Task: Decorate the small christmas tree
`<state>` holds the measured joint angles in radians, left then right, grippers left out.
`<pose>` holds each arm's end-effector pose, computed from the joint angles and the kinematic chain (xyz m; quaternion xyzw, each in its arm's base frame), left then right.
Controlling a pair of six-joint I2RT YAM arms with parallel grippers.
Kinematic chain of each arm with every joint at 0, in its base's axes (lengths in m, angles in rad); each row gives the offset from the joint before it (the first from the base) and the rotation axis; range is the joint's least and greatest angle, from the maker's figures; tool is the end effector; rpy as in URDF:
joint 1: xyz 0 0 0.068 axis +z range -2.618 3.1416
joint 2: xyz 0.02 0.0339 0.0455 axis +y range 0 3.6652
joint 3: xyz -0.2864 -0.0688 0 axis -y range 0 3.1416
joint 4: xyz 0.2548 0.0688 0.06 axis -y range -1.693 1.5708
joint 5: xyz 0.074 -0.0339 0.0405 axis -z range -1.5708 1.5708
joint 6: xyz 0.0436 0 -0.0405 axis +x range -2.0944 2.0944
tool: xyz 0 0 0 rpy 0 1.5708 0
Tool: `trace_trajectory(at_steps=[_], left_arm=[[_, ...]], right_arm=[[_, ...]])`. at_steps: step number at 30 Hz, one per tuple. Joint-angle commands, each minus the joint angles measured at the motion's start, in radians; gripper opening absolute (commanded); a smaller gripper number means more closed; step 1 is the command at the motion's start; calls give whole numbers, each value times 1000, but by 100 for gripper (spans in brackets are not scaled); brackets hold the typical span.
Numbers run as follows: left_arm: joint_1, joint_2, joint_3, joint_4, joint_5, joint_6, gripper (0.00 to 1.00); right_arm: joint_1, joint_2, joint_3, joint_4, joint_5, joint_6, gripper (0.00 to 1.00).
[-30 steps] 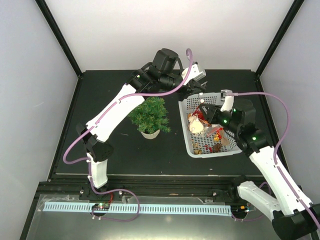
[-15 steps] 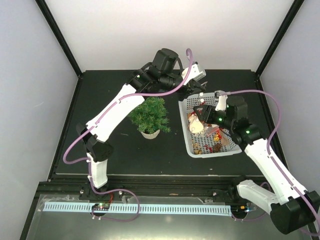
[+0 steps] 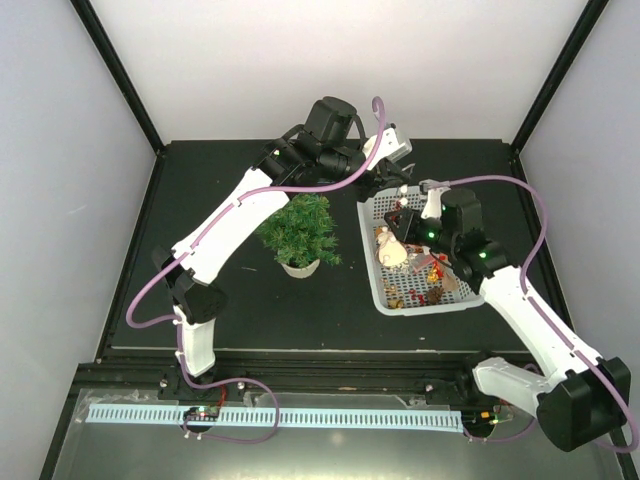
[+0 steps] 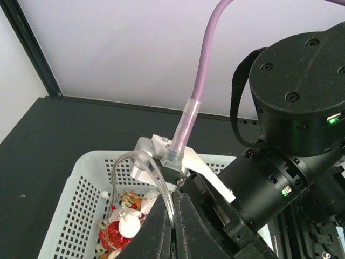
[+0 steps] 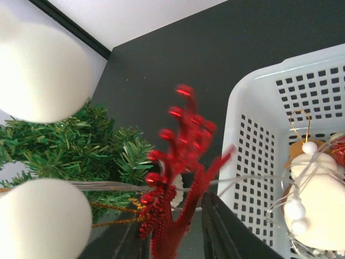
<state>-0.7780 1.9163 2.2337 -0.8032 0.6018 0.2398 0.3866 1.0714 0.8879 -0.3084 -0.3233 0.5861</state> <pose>0.2944 -0.3247 0.4682 0.5321 0.6397 -0.3758 0.4079 0.2226 0.1056 0.3229 0.0021 0.8508 0.3590 0.3836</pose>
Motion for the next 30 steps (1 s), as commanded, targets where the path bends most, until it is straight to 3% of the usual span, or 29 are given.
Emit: trace_trajectory(at_steps=[1, 13, 30], left_arm=[[6, -49, -5, 11, -3, 1, 2], [8, -46, -5, 9, -16, 3, 2], [-18, -15, -17, 18, -90, 19, 2]], right_arm=[[6, 0, -5, 31, 1, 1, 25], [6, -85, -18, -76, 81, -45, 8], [6, -133, 60, -174, 118, -87, 4]])
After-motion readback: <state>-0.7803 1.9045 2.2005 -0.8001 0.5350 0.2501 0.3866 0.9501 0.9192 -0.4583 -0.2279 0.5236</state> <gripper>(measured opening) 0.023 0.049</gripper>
